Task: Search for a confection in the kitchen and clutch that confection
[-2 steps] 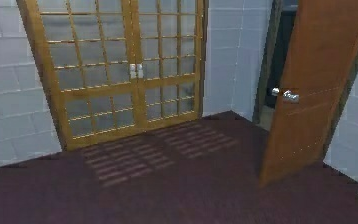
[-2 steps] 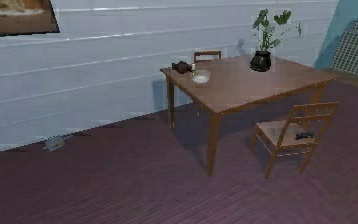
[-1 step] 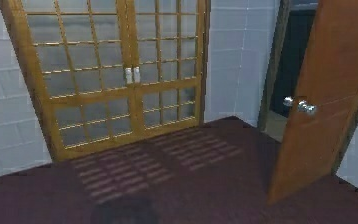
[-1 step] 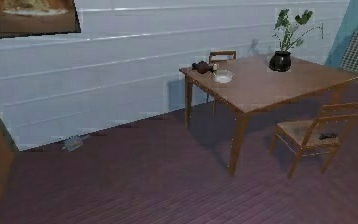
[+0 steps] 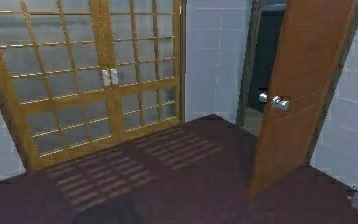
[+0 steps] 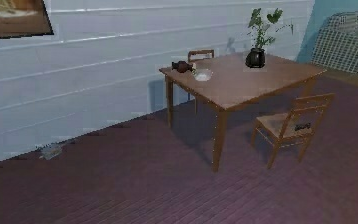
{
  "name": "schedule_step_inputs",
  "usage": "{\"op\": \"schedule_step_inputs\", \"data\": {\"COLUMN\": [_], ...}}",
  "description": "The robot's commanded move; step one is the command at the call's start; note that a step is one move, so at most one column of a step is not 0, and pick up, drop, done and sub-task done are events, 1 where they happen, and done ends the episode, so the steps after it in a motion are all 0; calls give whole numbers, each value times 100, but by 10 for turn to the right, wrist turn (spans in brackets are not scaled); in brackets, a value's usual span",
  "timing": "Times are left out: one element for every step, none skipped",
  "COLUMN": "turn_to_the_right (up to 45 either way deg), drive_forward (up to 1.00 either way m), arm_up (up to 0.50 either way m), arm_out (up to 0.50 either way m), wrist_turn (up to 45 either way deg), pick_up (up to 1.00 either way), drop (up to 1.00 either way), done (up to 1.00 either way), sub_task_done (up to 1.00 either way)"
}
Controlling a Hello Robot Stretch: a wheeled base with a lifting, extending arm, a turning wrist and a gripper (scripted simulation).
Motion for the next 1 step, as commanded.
{"op": "schedule_step_inputs", "data": {"turn_to_the_right": [0], "drive_forward": [100], "arm_up": [0], "arm_out": [0], "wrist_turn": [0], "pick_up": [0], "drop": [0], "done": [0], "sub_task_done": [0]}}
